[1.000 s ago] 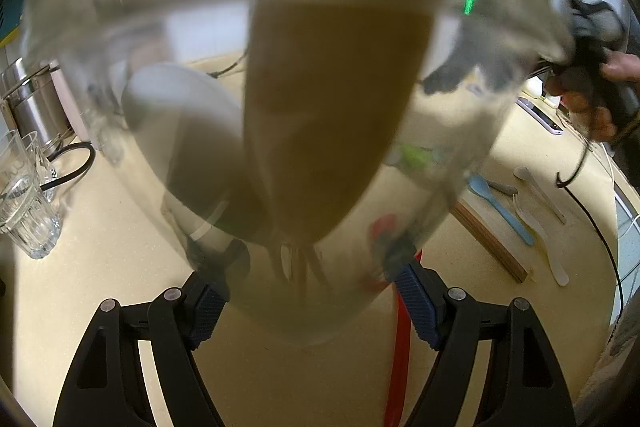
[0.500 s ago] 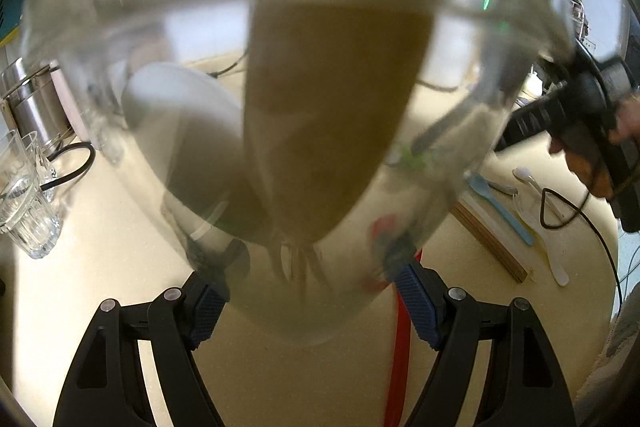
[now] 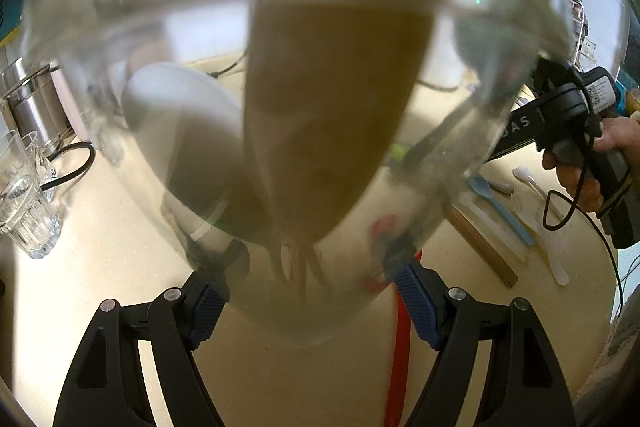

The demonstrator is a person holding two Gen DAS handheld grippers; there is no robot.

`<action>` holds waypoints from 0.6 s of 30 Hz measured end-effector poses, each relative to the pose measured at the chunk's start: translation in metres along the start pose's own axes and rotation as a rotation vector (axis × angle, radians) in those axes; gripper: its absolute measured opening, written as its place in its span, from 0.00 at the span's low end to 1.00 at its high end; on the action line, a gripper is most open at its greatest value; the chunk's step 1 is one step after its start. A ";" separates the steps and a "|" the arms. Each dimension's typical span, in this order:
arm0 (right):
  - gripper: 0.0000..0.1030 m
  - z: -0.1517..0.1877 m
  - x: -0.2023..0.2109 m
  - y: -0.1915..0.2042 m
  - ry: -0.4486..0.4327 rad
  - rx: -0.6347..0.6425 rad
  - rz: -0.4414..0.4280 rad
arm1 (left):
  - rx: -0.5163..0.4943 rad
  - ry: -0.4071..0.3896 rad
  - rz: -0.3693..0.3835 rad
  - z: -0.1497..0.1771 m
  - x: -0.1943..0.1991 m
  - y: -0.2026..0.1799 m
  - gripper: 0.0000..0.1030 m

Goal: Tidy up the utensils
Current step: 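Lift the green brush and drop it into the cup held by the left tool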

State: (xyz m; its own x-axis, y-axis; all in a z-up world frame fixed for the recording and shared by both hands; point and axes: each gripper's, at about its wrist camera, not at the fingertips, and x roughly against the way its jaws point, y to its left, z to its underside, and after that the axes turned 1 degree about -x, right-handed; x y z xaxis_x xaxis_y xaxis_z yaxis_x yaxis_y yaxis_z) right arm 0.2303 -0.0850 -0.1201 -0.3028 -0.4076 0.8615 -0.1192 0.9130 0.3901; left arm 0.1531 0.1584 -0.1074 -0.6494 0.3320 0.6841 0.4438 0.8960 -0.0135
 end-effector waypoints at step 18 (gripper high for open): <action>0.30 -0.018 0.179 0.116 -0.421 0.229 -0.403 | 0.000 0.000 0.000 0.000 0.000 0.000 0.78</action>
State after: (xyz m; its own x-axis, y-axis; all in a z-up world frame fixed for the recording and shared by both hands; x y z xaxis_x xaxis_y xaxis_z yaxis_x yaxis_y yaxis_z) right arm 0.1793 -0.0521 0.0850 -0.5332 -0.7222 0.4405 -0.4869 0.6878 0.5383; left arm 0.1532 0.1588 -0.1071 -0.6495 0.3323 0.6839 0.4440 0.8959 -0.0137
